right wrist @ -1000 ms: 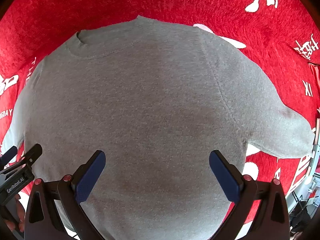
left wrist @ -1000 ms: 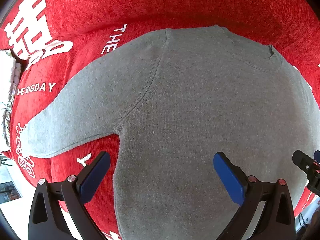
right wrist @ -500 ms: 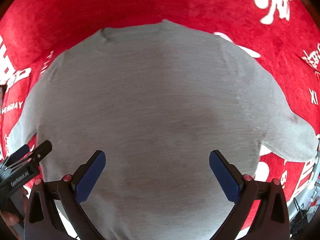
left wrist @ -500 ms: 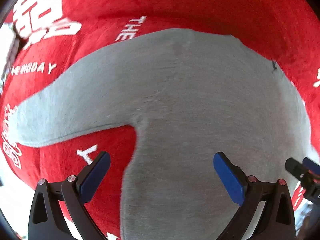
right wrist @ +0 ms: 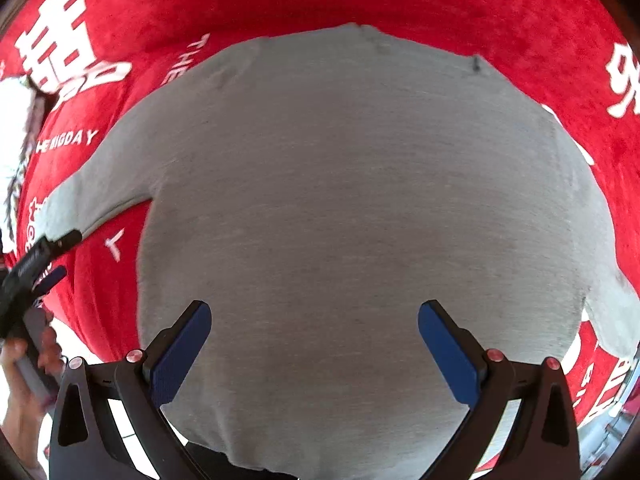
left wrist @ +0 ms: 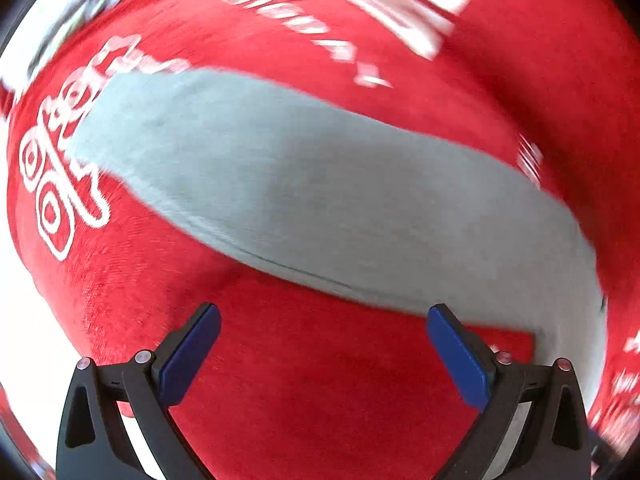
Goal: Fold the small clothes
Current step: 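Grasp the sweatshirt sleeve cuff with the left tool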
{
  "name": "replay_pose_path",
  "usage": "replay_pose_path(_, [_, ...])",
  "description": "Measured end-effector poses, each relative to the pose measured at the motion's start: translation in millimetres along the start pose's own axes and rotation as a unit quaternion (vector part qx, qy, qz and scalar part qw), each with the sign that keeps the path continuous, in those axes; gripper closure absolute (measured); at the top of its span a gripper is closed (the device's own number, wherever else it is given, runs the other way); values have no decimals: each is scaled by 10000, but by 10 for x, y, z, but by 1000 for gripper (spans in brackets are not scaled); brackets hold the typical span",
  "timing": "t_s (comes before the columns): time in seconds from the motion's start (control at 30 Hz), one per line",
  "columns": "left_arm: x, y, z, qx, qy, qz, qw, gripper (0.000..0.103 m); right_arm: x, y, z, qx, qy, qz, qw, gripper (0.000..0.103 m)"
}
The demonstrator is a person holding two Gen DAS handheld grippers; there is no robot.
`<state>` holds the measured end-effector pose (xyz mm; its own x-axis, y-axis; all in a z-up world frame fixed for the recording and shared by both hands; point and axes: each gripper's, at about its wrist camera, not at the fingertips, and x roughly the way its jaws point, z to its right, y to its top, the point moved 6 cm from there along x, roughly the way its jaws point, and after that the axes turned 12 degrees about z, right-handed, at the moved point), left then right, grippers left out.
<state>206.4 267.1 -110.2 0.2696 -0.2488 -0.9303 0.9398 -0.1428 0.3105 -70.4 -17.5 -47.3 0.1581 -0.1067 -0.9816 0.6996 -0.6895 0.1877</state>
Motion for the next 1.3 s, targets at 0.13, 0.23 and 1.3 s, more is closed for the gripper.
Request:
replay_pose_path(0.13, [210,72,-165,-537,-430,-166,9975,0,-10,-35,-267,-130,8,-102,9999,0])
replay_pose_path(0.23, [232,159,-119,-707,-679,-40,9952,0,-57,-77,-452,-203,36,-168,9996,0])
replay_pose_path(1.3, [-567,-1050,3989,4218,-2282,942,8724,96,-513,-136,1431,1655,-149,302,9856,0])
